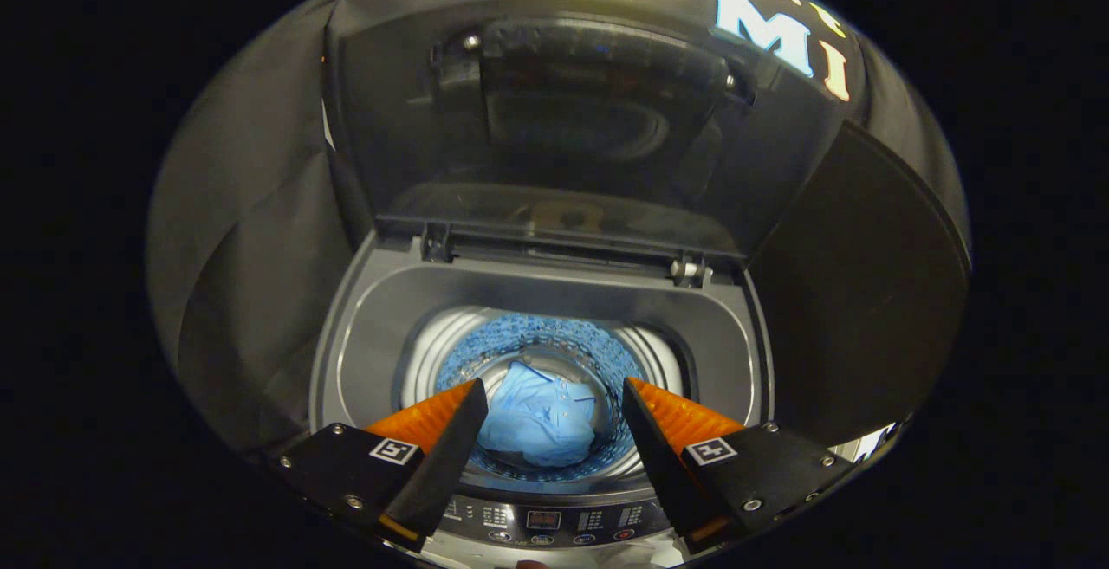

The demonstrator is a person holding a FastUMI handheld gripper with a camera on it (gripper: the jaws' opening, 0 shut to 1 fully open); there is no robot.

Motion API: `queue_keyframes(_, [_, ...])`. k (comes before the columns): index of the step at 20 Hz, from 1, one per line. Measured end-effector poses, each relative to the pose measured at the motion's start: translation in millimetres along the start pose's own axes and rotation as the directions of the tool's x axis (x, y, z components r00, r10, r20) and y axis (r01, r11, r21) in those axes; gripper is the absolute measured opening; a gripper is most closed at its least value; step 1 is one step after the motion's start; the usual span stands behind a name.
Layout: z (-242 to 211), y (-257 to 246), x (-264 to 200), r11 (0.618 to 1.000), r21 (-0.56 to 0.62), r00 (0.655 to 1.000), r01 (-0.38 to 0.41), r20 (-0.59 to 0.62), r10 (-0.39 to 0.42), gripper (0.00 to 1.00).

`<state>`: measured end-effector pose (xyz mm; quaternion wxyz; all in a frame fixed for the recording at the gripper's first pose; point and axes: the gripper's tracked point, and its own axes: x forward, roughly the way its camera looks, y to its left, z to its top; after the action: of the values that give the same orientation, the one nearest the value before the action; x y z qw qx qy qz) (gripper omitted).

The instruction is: Put the clothes into the washing machine and then close the washing machine lid.

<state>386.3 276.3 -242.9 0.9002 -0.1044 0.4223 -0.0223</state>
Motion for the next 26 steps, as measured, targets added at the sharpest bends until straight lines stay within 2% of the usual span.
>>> queue_keyframes(3, [31.1,0.4,-29.5,1.000,-0.014,0.998,0.017,0.060,-0.016,0.96])
queue_keyframes(13, [149.4,-13.8,-91.9,0.997,0.079,0.978,0.016,0.205,-0.031,0.96])
queue_keyframes(20, [227.7,-35.7,-88.3,0.995,0.093,0.963,0.028,0.263,-0.052,0.96])
queue_keyframes(26, [268.0,-44.7,-45.5,0.999,0.045,0.971,0.022,0.236,-0.032,0.96])
